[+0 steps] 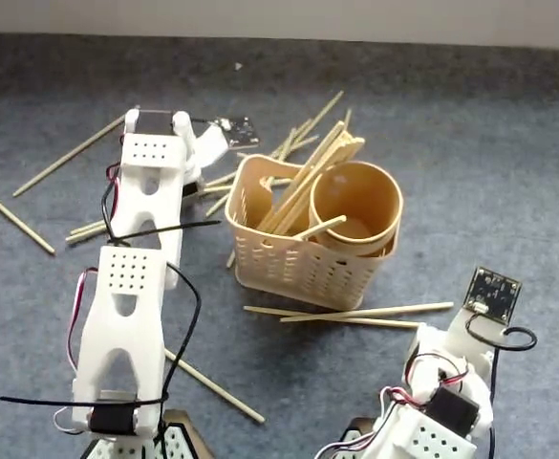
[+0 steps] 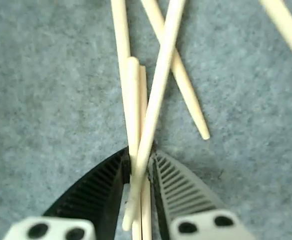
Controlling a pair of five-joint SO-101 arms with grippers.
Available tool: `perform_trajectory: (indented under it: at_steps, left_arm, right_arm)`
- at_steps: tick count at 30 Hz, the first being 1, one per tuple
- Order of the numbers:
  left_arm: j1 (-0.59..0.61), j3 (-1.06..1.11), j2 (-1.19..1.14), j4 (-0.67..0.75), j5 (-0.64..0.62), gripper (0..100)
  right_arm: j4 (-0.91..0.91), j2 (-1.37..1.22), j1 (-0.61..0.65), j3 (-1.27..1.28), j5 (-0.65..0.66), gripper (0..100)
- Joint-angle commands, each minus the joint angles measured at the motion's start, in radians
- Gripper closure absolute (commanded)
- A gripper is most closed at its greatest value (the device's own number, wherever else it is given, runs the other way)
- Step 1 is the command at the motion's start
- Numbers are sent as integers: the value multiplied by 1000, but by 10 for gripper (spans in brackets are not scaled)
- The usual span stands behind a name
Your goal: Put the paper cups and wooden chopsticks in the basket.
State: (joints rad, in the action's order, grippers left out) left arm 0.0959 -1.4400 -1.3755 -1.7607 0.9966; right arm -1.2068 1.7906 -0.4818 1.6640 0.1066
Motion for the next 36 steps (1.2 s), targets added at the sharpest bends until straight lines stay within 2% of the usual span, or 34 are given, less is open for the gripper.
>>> perform_trajectory:
  at_steps: [1,5,11,18,23,27,31,36]
  left_arm:
    - [10,-27,59,3,-54,996]
    - [25,-28,199,3,-201,996]
    - [39,-28,512,3,-508,996]
    - [4,-22,866,0,-767,996]
    - [-117,-27,1082,68,-879,996]
    - [-289,-19,1210,147,-914,996]
    - [-440,-19,1233,158,-1000,996]
    - [-538,-25,1233,164,-1074,996]
  right_arm:
    - [-5,2,2,150,6,943]
    - [-5,2,2,150,6,943]
    - [-5,2,2,150,6,943]
    - [-5,2,2,150,6,943]
    - [-5,2,2,150,6,943]
    - [-5,2,2,150,6,943]
    - [-5,2,2,150,6,943]
    - [-5,2,2,150,6,943]
